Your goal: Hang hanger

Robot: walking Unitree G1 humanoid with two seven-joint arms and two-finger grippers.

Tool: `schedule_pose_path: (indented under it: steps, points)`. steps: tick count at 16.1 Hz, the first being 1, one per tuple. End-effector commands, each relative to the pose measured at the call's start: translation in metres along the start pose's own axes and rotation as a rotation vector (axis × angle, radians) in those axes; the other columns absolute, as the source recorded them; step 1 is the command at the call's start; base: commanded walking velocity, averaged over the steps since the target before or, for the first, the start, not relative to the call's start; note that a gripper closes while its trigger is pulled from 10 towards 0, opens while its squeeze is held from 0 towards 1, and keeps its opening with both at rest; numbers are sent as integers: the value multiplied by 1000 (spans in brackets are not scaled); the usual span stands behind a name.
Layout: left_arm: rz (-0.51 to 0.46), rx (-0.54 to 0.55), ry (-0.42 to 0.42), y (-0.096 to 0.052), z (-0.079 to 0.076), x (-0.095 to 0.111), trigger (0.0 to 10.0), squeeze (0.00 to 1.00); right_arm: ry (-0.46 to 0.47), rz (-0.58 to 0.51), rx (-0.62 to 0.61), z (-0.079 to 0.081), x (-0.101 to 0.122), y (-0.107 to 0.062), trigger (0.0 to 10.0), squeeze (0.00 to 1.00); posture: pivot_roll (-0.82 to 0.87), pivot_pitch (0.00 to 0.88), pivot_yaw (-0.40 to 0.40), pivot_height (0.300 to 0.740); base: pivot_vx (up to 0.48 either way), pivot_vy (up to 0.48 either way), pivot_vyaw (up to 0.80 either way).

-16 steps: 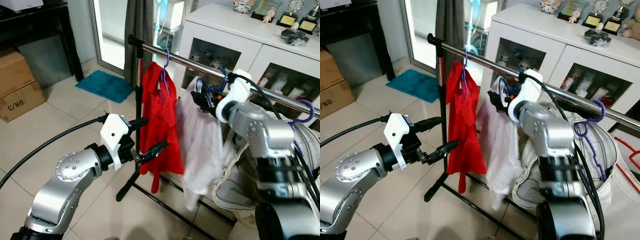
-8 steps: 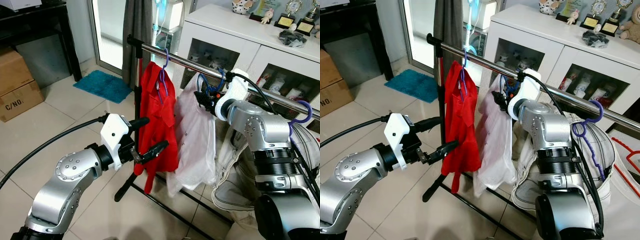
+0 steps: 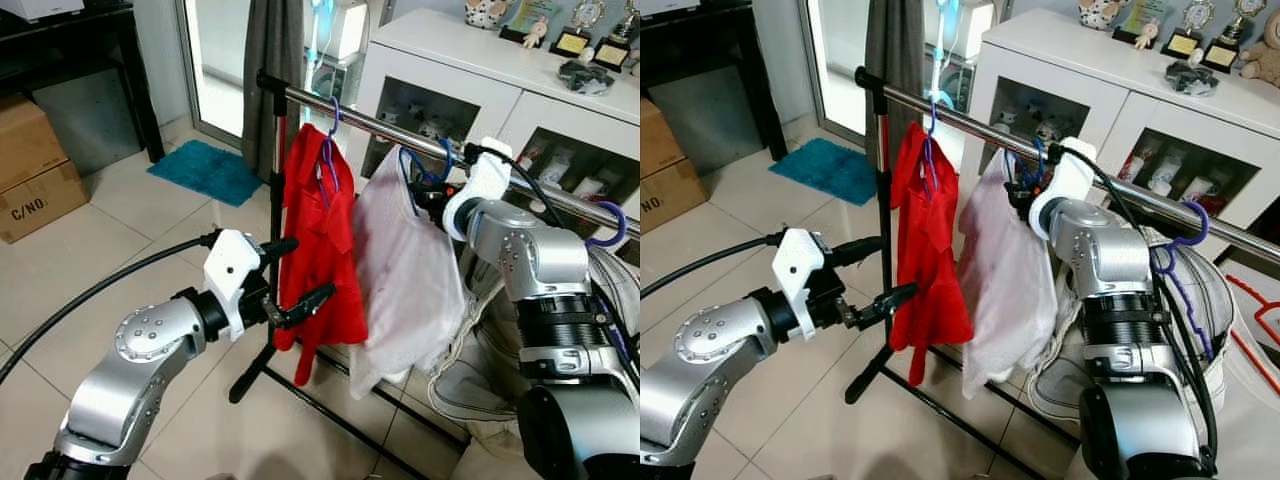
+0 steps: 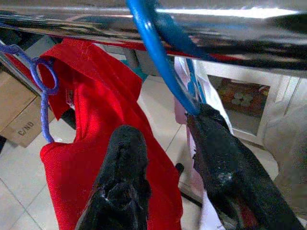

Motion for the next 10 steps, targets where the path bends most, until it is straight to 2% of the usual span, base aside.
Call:
schedule_pose_path:
  steps: [1,7,10]
  points:
    - [-3,-8,17,4,-1,3,10000,0,4,18,-33,-12,-5,-3,10000,1000,15,0,-114,740,0,0,0]
    - [0,-5,20,4,-1,2,10000,0,-40,-16,-55,-21,8,-20,10000,1000,17,0,-123,740,0,0,0]
    - [2,-3,23,4,-2,1,10000,0,-85,13,13,-12,2,-33,10000,1000,12,0,-125,740,0,0,0]
Point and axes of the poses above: a point about 5 cm out from each wrist's last joint towards the gripper, its own y axis pointing out of the wrist towards the gripper, its own x axis along the axis of the wrist's last joint, z = x × y, the point moved 5 cm from there along y, pointing out of the wrist towards the gripper, and after that the axes turned 5 degrees about y, right-handed, at the moved point
